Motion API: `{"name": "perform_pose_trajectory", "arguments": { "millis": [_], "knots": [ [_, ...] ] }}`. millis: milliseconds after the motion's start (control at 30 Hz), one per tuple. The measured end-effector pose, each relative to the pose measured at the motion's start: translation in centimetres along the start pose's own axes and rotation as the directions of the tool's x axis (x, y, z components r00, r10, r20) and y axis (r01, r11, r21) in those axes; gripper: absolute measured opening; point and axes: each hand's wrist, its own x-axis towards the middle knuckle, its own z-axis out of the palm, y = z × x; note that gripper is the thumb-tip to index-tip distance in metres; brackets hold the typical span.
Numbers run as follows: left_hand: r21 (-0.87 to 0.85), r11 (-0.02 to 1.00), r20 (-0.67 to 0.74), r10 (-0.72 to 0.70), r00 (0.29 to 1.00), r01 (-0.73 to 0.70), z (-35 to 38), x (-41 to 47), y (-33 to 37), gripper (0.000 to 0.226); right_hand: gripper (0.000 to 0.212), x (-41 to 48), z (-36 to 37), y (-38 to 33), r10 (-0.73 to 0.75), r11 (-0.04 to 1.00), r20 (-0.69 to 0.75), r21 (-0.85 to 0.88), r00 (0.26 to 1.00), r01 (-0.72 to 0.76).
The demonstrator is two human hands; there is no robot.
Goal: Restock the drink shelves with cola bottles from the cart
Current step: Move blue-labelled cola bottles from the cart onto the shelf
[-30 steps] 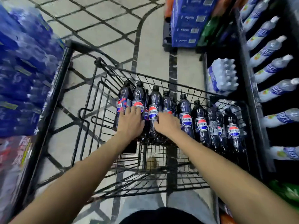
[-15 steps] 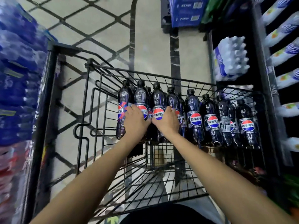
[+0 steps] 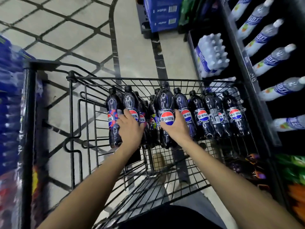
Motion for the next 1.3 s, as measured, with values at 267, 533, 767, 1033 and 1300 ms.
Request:
{"name": "perform_pose_trajectory", "arguments": {
  "millis": [267,533,767,1033,1300],
  "knots": [
    [-0.145,0.988,0.041,0.061,0.997,-0.055,0.6,-0.5,1.1,0.082,0.089,-2.5,-2.1,2.1,0.011,0.986,-0.064,0.164,0.998,-0.001],
    [-0.451,0.820,0.015,0.402,0.915,-0.353,-0.4,-8.6,5.0,0.015,0.067,-8.2,-5.1,5.7,0.042,0.935,-0.180,0.355,0.983,0.024],
    [-0.541,0.660,0.043,0.641,0.766,-0.521,-0.5,-19.8,8.4,0.028,0.041,-18.8,-9.3,11.4,0.107,0.814,-0.396,0.562,0.912,0.148],
    [-0.731,0.474,0.245,0.854,0.460,-0.491,2.8,-33.9,10.6,0.032,0.046,-33.9,-13.9,20.0,0.252,0.796,-0.641,0.563,0.725,0.221],
    [-0.759,0.433,0.391,0.900,0.192,-0.486,8.1,-47.4,12.9,0.038,0.051,-45.9,-15.9,29.4,0.442,0.767,-0.733,0.608,0.517,0.205]
  ]
}}
